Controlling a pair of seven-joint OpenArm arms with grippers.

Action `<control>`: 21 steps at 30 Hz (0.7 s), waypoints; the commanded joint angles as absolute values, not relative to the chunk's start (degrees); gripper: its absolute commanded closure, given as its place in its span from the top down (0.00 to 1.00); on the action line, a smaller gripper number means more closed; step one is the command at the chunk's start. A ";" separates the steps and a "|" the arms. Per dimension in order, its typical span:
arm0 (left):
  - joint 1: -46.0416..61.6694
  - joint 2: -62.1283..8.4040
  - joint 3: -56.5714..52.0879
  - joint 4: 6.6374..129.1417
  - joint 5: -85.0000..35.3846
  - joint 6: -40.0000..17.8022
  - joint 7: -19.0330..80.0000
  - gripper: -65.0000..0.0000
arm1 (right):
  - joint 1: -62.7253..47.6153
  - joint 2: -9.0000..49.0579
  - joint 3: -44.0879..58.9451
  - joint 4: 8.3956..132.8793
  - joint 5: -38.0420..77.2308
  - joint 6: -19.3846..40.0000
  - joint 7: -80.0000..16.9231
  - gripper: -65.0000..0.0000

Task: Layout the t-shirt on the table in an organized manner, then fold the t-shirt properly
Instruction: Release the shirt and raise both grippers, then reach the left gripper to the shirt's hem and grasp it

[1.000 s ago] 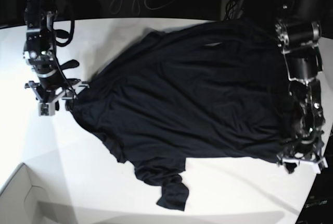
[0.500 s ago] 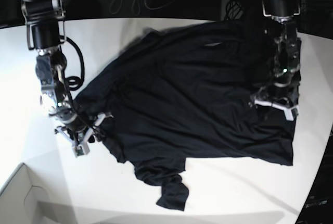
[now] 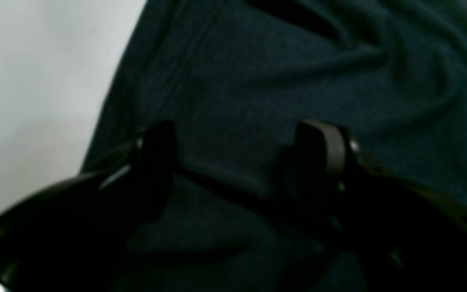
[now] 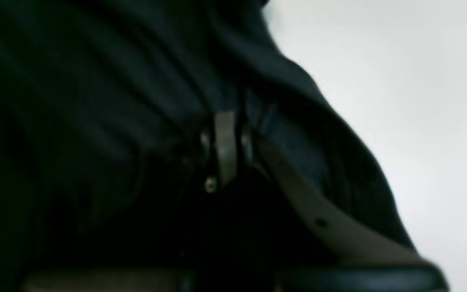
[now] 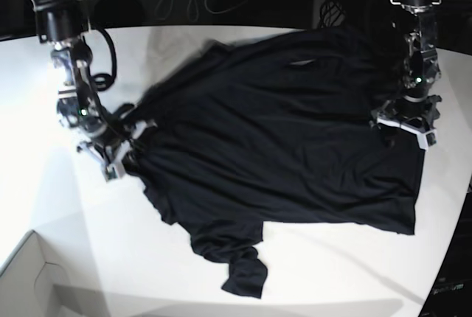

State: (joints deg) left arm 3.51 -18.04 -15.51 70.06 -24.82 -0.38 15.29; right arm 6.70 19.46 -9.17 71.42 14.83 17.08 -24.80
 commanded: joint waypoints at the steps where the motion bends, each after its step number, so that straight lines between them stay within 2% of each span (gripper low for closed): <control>1: 2.59 -19.03 -17.19 70.90 -24.84 -0.22 13.67 0.68 | 5.41 20.18 -9.01 74.07 14.64 17.19 -25.80 0.00; 14: 2.51 -19.38 -20.70 70.81 -24.66 -0.31 13.67 0.68 | -12.26 25.01 -8.84 88.92 14.64 17.19 -25.80 0.00; 18: 2.59 -19.38 -20.70 73.80 -24.92 -0.31 13.67 0.68 | -14.73 27.03 -8.57 94.90 14.64 17.19 -25.80 0.00; 21: 2.42 -19.21 -20.70 76.97 -24.92 -0.31 13.67 0.68 | -14.90 26.59 -3.91 98.68 14.64 17.19 -25.80 0.00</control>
